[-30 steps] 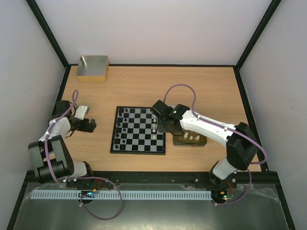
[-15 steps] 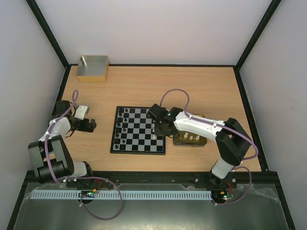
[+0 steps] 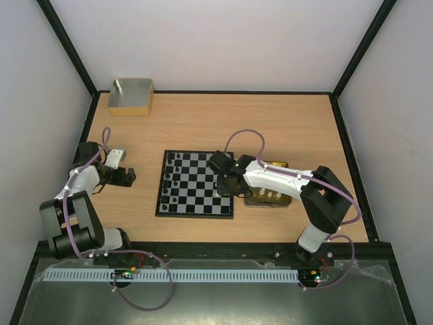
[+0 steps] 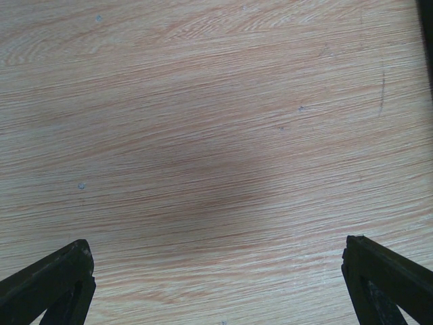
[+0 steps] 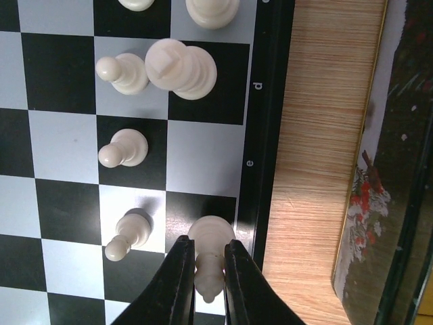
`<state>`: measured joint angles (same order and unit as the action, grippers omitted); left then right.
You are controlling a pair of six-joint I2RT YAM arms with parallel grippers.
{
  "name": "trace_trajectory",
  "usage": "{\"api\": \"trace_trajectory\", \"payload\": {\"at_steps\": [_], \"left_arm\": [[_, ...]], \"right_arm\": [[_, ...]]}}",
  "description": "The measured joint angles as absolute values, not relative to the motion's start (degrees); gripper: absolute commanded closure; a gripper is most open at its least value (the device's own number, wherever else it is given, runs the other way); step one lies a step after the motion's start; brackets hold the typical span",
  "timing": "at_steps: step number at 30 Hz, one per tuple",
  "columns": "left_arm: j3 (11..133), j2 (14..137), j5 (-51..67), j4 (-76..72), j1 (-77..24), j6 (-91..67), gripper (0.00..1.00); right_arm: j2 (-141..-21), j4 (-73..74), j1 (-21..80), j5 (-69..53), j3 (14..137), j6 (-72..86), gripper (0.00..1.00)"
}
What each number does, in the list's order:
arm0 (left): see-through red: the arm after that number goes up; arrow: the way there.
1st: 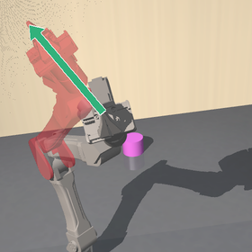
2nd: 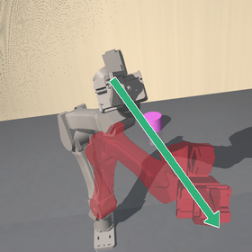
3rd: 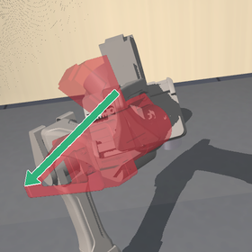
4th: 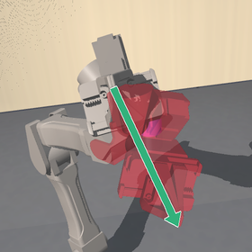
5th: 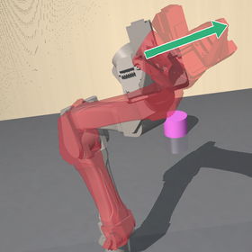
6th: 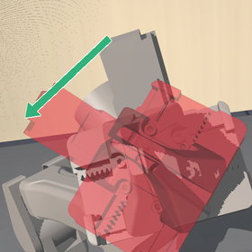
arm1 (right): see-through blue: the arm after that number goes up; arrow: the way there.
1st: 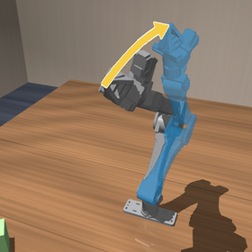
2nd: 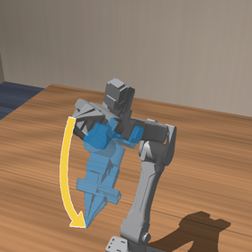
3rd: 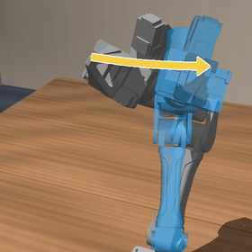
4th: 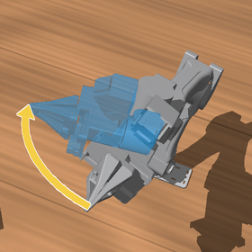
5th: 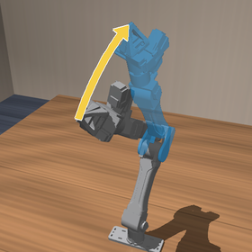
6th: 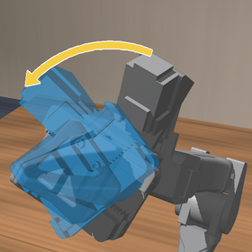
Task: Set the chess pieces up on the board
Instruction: Place the chess piece on the chessboard.
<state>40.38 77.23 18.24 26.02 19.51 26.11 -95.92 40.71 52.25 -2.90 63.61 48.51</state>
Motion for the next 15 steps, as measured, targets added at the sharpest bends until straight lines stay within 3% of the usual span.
{"api": "trace_trajectory", "payload": {"at_steps": [15], "left_arm": [[39.79,77.23,18.22,25.78,19.51,26.06,0.0]], "right_arm": [[-97.65,39.53,52.27,-3.11,63.55,48.47,0.89]]}}
